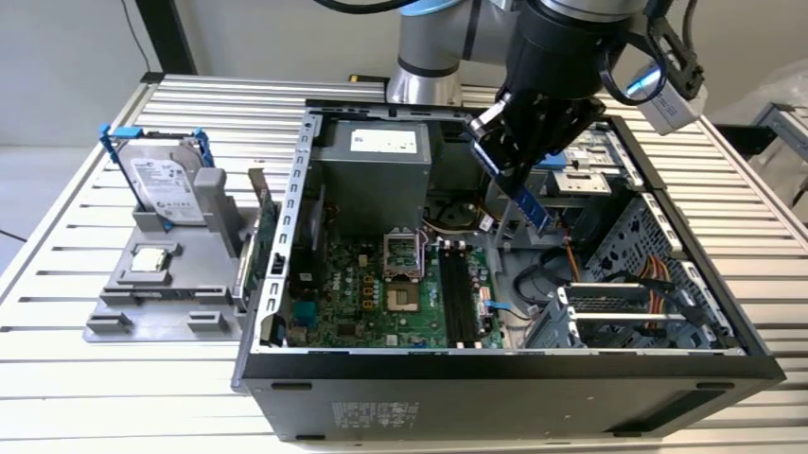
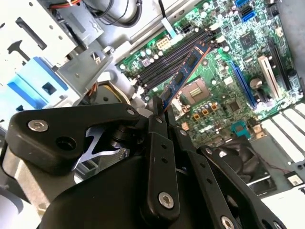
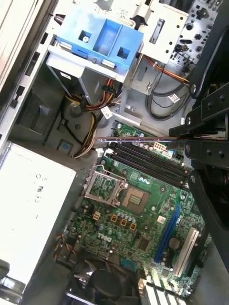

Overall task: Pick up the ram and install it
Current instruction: 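Insert the ram into the slot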

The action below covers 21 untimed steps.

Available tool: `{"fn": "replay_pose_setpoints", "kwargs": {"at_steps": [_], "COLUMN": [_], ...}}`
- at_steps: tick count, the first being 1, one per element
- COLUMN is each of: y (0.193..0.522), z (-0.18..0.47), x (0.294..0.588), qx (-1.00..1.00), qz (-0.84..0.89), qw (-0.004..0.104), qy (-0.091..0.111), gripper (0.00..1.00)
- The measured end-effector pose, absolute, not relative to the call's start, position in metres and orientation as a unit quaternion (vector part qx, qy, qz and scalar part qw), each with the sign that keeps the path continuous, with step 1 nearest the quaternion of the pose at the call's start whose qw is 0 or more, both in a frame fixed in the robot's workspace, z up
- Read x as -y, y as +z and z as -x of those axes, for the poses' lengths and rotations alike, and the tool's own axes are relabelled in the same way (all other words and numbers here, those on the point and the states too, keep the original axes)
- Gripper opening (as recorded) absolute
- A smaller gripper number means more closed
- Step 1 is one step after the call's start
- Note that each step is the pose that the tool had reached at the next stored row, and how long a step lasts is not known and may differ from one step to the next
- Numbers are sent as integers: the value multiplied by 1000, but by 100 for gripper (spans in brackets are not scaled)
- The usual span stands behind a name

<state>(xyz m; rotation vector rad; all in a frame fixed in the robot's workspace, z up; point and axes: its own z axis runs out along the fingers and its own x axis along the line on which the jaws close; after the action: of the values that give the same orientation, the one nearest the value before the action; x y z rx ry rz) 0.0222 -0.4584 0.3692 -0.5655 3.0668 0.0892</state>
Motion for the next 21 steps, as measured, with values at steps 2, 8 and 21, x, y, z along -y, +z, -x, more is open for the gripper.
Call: {"fn": "replay_pose_setpoints", "kwargs": {"at_steps": [2, 8, 21], "y": [369, 369, 369], "z": [-22, -22, -22], "x": [458, 458, 458], "qx": [-985, -990, -997], "qz": [170, 136, 64], "qw": [11, 12, 14], "qy": [28, 28, 27], "gripper": [0, 0, 0]}}
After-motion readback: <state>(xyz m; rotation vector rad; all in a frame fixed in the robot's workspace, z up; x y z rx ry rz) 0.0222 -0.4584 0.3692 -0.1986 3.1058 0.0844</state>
